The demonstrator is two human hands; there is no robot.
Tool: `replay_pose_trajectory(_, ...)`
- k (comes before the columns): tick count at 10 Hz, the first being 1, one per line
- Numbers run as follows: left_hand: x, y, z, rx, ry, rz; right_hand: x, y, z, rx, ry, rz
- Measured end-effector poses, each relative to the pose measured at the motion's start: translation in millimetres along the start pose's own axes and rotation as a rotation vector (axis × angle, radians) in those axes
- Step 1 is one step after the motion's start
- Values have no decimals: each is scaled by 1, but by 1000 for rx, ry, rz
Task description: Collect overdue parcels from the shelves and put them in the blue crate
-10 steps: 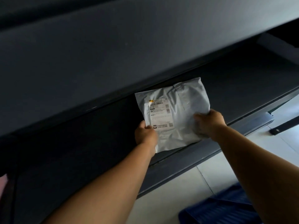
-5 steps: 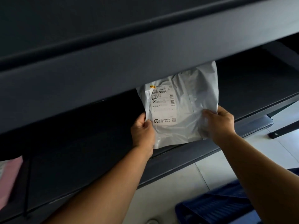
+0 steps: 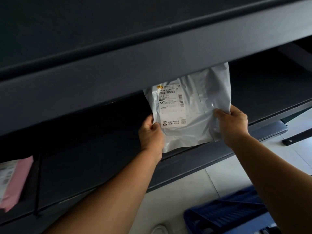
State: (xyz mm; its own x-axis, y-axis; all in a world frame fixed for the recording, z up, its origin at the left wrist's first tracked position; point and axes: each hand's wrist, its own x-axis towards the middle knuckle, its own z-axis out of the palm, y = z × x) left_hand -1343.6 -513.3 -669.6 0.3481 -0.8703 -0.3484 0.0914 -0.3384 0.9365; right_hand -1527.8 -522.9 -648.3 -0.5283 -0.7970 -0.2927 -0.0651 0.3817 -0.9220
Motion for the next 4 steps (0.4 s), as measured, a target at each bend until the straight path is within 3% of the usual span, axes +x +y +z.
replay_pose_trajectory(1,10,-11,2,175,-64,-71,14,7,4,-72,-28,-9)
replay_pose_trajectory(2,18,-21,5,392,-289,-189,30,14,6,-302,-105,-27)
replay_pose_trajectory(3,17,-19,9,531,-377,-257,35,16,10,-376,-130,-41)
replay_pose_trajectory(4,12,-13,7,529,-288,-216,34,16,11,-332,-193,-19)
